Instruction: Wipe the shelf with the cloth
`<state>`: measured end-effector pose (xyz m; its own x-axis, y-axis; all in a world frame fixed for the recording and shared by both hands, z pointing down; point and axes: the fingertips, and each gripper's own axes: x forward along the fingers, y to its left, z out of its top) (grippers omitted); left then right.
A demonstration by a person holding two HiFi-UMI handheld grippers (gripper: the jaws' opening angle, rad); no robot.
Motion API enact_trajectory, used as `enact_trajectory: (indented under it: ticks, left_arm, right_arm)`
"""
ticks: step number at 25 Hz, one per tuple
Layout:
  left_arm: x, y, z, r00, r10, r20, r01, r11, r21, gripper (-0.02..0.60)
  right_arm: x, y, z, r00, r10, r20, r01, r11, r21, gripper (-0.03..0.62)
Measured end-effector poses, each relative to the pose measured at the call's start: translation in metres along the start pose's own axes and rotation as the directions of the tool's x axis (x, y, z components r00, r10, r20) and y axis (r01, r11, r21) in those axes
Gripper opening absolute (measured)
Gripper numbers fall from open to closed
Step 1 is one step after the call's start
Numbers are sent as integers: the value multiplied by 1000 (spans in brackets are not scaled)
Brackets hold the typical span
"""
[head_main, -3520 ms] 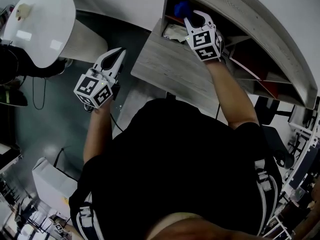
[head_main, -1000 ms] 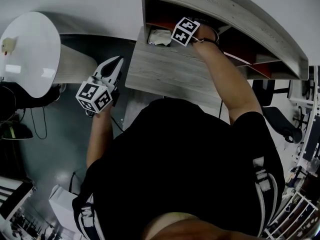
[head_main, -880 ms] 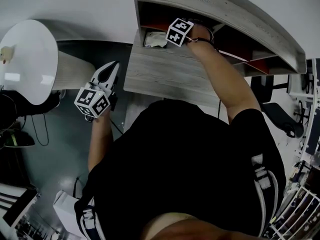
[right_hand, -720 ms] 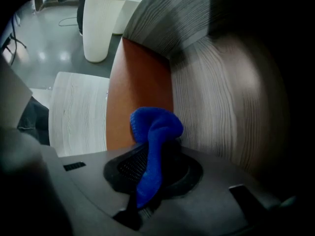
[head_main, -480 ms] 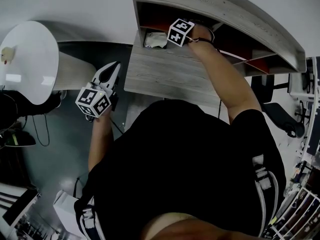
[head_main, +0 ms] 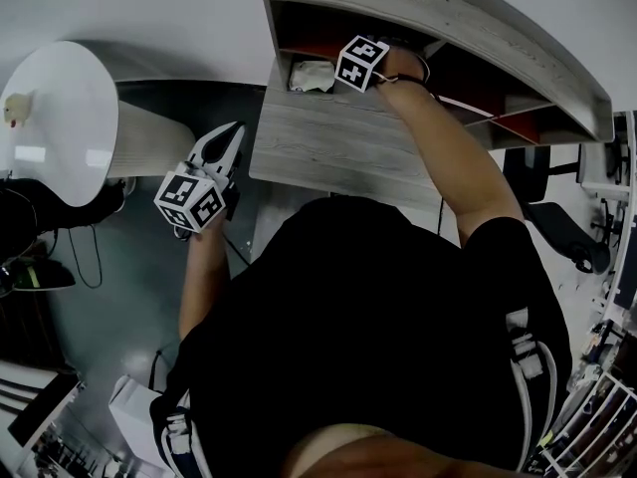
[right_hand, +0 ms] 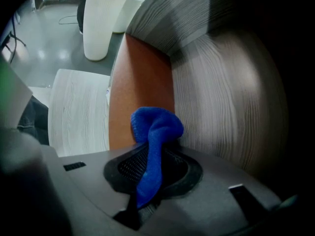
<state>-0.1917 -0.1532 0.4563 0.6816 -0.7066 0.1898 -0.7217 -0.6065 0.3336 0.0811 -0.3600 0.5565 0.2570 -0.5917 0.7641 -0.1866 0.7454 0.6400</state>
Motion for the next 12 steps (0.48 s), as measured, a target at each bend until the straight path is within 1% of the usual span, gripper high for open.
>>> enact_trajectory:
  ticks: [6, 12]
  left_arm:
    - [0, -1, -4, 1000, 4, -14, -4, 1000, 3, 17]
    - [-7, -1, 0, 1000, 28, -5, -28, 999, 23, 17]
  right_arm:
    - [1, 0, 6, 1000, 4, 30, -4, 1000, 4, 63]
    - [-6, 4, 31, 996, -13, 92, 15, 1000, -15, 63]
